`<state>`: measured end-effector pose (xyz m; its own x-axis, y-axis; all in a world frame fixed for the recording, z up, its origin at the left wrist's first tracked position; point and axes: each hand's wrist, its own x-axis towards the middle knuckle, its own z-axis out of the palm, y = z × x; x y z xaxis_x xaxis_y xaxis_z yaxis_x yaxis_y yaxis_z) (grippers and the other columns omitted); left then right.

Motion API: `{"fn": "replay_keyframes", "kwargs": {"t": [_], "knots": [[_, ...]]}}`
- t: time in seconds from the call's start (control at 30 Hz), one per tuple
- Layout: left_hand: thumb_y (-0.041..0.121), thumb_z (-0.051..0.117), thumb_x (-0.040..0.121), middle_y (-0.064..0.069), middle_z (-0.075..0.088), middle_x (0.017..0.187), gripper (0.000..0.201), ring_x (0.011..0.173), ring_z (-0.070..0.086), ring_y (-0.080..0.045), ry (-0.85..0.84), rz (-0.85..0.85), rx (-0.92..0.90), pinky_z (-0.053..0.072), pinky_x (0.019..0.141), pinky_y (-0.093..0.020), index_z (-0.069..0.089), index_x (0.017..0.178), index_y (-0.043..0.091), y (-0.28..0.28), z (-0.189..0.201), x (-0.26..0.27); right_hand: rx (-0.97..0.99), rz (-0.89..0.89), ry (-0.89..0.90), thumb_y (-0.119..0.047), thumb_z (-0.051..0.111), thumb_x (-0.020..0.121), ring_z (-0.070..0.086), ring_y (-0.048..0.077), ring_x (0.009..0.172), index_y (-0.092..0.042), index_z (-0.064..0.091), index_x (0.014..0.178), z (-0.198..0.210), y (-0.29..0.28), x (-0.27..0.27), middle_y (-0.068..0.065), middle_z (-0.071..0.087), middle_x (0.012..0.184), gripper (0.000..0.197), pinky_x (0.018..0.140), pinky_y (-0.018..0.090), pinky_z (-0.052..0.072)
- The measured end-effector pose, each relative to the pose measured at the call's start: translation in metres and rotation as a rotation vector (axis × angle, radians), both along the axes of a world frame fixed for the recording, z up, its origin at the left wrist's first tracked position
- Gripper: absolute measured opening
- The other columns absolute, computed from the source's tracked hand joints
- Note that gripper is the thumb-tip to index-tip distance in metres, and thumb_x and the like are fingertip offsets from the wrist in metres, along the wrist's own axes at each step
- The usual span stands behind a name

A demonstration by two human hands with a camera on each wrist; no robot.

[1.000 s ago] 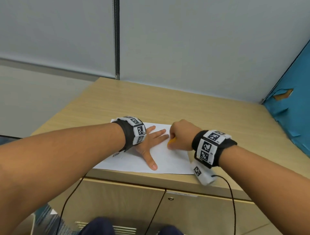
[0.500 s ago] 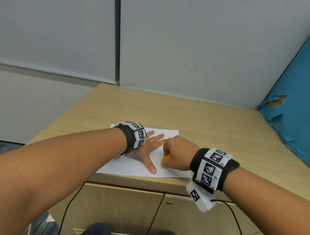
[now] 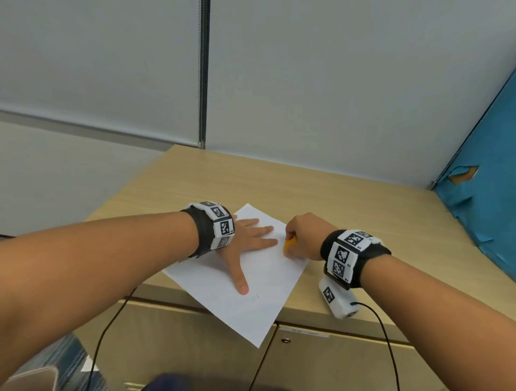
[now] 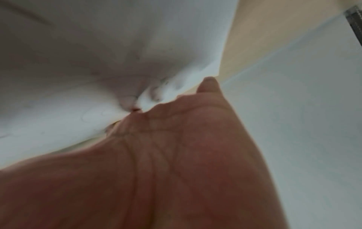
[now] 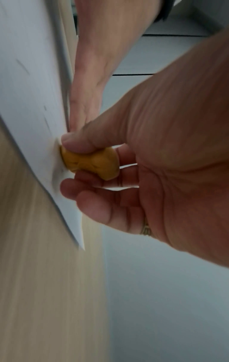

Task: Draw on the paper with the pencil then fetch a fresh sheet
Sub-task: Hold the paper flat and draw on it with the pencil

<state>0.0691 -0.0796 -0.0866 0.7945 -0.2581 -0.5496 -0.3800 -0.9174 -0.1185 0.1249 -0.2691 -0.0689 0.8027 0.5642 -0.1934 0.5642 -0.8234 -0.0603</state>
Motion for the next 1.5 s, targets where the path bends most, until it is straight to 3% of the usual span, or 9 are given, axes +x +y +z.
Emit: {"fn": "replay_keyframes", "kwargs": {"t": [0.13, 0.27, 0.47, 0.67, 0.83, 1.13, 1.27, 1.4, 1.5], "knots": [[0.089, 0.068, 0.041, 0.006, -0.034, 0.16, 0.147, 0.148, -0.026, -0.034, 0.01, -0.008, -0.04, -0.006, 0.116, -0.067, -0.026, 0.147, 0.05, -0.009, -0.007, 0.007, 0.012, 0.115, 0.004, -0.033, 0.071, 0.084, 0.065, 0.026, 0.083, -0.016, 0.072, 0.093, -0.003, 0.003, -0.028, 0.002, 0.068, 0.091, 0.019, 0.073, 0.037, 0.058], [0.071, 0.079, 0.063, -0.001, -0.035, 0.16, 0.136, 0.147, -0.029, -0.034, 0.009, -0.052, -0.044, -0.013, 0.115, -0.055, -0.019, 0.152, 0.042, -0.013, -0.006, 0.005, -0.031, 0.305, 0.053, -0.037, 0.073, 0.083, 0.059, 0.018, 0.079, -0.021, 0.069, 0.087, -0.006, 0.008, -0.067, -0.003, 0.066, 0.089, 0.017, 0.067, 0.032, 0.051], [0.08, 0.075, 0.052, 0.003, -0.034, 0.16, 0.147, 0.147, -0.027, -0.036, -0.021, -0.001, -0.032, -0.008, 0.114, -0.063, -0.028, 0.149, 0.043, -0.011, -0.016, 0.009, 0.032, 0.048, -0.027, -0.031, 0.071, 0.081, 0.068, 0.028, 0.08, -0.014, 0.072, 0.082, 0.007, 0.003, -0.018, 0.007, 0.07, 0.087, 0.018, 0.069, 0.038, 0.06], [0.083, 0.074, 0.052, 0.002, -0.039, 0.158, 0.134, 0.145, -0.031, -0.038, 0.023, -0.004, -0.006, -0.005, 0.116, -0.068, -0.008, 0.152, 0.051, -0.009, -0.015, 0.014, 0.013, 0.284, 0.125, -0.031, 0.074, 0.083, 0.061, 0.016, 0.073, -0.016, 0.07, 0.082, -0.002, 0.015, -0.067, -0.002, 0.069, 0.083, 0.015, 0.066, 0.031, 0.054], [0.092, 0.064, 0.039, 0.008, -0.036, 0.159, 0.149, 0.147, -0.028, -0.037, -0.02, 0.061, -0.012, -0.003, 0.113, -0.072, -0.032, 0.144, 0.049, -0.009, -0.023, 0.02, 0.058, 0.018, -0.035, -0.034, 0.074, 0.08, 0.067, 0.026, 0.079, -0.012, 0.073, 0.088, -0.001, 0.002, -0.004, 0.005, 0.069, 0.087, 0.023, 0.068, 0.034, 0.056], [0.085, 0.072, 0.051, 0.004, -0.043, 0.155, 0.137, 0.145, -0.032, -0.037, 0.016, 0.073, 0.009, -0.001, 0.115, -0.07, -0.013, 0.152, 0.049, -0.013, -0.01, 0.02, 0.06, 0.247, 0.075, -0.036, 0.077, 0.082, 0.062, 0.015, 0.078, -0.021, 0.069, 0.086, -0.006, 0.018, -0.051, -0.006, 0.067, 0.087, 0.018, 0.069, 0.032, 0.054], [0.091, 0.067, 0.037, 0.006, -0.039, 0.158, 0.149, 0.146, -0.03, -0.039, -0.008, 0.081, 0.004, -0.003, 0.112, -0.074, -0.032, 0.142, 0.053, -0.012, -0.015, 0.024, 0.023, 0.063, -0.062, -0.03, 0.071, 0.083, 0.062, 0.026, 0.073, -0.011, 0.065, 0.079, 0.002, 0.014, -0.011, 0.004, 0.063, 0.08, 0.02, 0.058, 0.03, 0.051], [0.092, 0.07, 0.036, 0.01, -0.042, 0.154, 0.156, 0.144, -0.034, -0.029, 0.003, 0.105, 0.029, -0.002, 0.117, -0.067, -0.026, 0.149, 0.045, -0.012, -0.014, 0.023, 0.056, 0.244, 0.037, -0.023, 0.071, 0.086, 0.056, 0.017, 0.069, -0.025, 0.052, 0.08, -0.004, 0.029, -0.05, -0.004, 0.059, 0.075, 0.021, 0.06, 0.027, 0.043], [0.092, 0.069, 0.036, 0.012, -0.047, 0.149, 0.153, 0.141, -0.036, -0.026, -0.004, 0.1, 0.019, -0.002, 0.116, -0.068, -0.023, 0.149, 0.048, -0.01, -0.015, 0.023, 0.066, 0.265, 0.118, -0.029, 0.077, 0.084, 0.061, 0.014, 0.072, -0.023, 0.062, 0.078, -0.002, 0.024, -0.05, -0.006, 0.066, 0.079, 0.017, 0.065, 0.028, 0.051]]}}
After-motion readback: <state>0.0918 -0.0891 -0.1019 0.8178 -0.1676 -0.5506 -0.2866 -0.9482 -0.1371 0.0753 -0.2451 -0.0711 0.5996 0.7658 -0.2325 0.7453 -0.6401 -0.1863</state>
